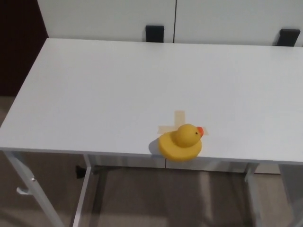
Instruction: The robot uses its right hand to push the yellow duck toy to the center of the white desk.
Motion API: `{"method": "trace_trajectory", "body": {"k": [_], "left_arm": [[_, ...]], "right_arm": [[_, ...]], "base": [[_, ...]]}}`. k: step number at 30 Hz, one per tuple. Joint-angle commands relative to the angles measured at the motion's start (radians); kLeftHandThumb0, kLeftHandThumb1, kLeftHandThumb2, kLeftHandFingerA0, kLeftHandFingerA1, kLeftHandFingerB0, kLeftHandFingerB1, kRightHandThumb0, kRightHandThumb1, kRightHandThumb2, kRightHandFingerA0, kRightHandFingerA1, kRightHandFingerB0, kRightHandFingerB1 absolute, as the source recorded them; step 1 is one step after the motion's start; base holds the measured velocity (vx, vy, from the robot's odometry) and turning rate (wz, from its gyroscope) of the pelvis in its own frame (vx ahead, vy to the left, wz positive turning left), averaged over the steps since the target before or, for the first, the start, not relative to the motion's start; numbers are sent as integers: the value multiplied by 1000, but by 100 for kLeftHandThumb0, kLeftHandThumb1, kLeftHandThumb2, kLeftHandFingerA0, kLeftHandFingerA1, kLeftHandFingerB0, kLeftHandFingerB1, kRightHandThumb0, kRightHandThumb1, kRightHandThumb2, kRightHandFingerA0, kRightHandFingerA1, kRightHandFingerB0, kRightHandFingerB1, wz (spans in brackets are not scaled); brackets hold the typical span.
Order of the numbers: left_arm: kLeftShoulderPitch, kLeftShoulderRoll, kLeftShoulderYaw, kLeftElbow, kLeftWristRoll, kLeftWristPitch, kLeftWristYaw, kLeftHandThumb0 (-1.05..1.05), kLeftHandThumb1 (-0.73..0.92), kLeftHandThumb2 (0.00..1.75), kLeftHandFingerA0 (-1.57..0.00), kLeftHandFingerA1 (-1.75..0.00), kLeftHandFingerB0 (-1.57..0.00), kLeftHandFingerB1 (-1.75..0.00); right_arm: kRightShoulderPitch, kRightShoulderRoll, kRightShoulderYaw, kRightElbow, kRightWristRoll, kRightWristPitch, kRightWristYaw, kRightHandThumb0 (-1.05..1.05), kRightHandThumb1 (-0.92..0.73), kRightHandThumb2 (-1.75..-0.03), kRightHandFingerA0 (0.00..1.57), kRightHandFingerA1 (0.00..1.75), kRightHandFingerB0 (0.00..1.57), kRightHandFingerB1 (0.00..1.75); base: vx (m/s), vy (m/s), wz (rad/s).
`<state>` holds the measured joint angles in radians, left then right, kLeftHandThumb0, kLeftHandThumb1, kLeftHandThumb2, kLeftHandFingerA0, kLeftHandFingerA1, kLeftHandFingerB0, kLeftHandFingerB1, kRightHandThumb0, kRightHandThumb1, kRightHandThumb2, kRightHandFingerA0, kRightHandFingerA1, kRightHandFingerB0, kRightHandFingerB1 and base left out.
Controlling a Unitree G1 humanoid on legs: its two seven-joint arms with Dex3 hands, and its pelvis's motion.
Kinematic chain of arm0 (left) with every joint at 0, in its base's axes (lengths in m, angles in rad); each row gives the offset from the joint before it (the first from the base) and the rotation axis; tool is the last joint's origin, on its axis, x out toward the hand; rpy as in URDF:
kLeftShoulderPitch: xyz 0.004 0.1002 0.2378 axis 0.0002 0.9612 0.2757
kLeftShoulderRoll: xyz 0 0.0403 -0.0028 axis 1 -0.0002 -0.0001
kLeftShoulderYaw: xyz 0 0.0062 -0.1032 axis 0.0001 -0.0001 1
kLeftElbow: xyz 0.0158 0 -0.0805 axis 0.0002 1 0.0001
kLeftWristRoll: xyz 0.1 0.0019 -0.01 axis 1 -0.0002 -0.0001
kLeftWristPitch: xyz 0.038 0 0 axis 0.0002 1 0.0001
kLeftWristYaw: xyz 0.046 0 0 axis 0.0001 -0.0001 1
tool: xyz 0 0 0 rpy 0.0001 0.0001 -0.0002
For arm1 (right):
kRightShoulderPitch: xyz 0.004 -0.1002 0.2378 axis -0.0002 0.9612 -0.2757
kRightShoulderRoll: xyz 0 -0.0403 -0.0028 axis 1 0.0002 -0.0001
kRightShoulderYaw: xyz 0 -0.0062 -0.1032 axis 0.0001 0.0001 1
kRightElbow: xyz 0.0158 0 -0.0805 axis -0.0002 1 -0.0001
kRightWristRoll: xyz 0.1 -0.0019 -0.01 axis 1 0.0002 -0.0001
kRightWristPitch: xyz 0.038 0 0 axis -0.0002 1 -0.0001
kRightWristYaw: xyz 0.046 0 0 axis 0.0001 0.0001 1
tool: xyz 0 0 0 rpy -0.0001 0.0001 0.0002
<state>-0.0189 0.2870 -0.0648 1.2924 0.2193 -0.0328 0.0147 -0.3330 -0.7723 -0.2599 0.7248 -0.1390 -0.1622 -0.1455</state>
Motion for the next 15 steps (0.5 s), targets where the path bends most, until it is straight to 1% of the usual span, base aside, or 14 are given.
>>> {"method": "trace_trajectory", "body": {"k": [1, 2, 3, 6, 7, 9, 10, 12, 13, 14, 15], "left_arm": [[16, 32, 28, -11, -19, -69, 45, -13, 66, 89, -86, -87, -94, -81], [14, 35, 33, -10, -21, -64, 49, -13, 69, 88, -87, -87, -94, -78], [12, 36, 36, -9, -22, -60, 50, -13, 69, 88, -87, -87, -94, -78], [10, 37, 39, -9, -21, -54, 51, -13, 69, 88, -87, -87, -94, -78], [11, 38, 41, -10, -21, -56, 52, -14, 61, 111, -84, -88, -87, -85], [13, 39, 45, -12, -20, -59, 54, -14, 61, 111, -84, -88, -87, -85], [13, 45, 47, -15, -21, -62, 49, -15, 67, 93, -89, -97, -98, -79], [11, 52, 51, -18, -22, -64, 42, -15, 67, 93, -89, -97, -98, -79], [12, 55, 48, -15, -17, -70, 44, -17, 67, 88, -91, -98, -99, -76], [12, 55, 48, -15, -17, -70, 44, -17, 67, 88, -91, -98, -99, -76], [9, 55, 48, -6, -10, -76, 47, -18, 66, 89, -91, -94, -99, -75]], "right_arm": [[327, -141, -140, 120, -103, -159, -351, -35, -52, -113, 59, 88, 16, 60], [390, -139, -160, 172, -85, -176, -362, -39, -52, -118, 70, 92, 33, 73], [426, -134, -172, 199, -70, -187, -360, -39, -52, -118, 70, 92, 33, 73], [454, -129, -180, 218, -59, -195, -362, -39, -52, -118, 70, 92, 33, 73], [515, -109, -185, 245, -44, -240, -338, -45, -44, -101, 113, 101, 62, 86], [592, -83, -191, 281, -26, -298, -311, -45, -44, -101, 113, 101, 62, 86], [637, -39, -171, 326, -10, -308, -241, -32, -31, -110, 128, 84, 96, 69], [674, 9, -145, 377, 6, -310, -163, -32, -31, -110, 128, 84, 96, 69], [683, 40, -136, 399, 22, -311, -97, -21, -15, -110, 135, 71, 101, 63], [683, 40, -136, 399, 22, -311, -97, -21, -15, -110, 135, 71, 101, 63], [679, 70, -117, 430, 41, -300, 22, -26, -6, -133, 135, 70, 100, 65]], "base": [[0, 0, 0], [0, 0, 0], [0, 0, 0], [0, 0, -2], [0, 0, 0], [0, 0, 0], [0, 0, 0], [-1, 1, 4], [0, 0, 0], [0, 0, 0], [0, 0, 0]]}}
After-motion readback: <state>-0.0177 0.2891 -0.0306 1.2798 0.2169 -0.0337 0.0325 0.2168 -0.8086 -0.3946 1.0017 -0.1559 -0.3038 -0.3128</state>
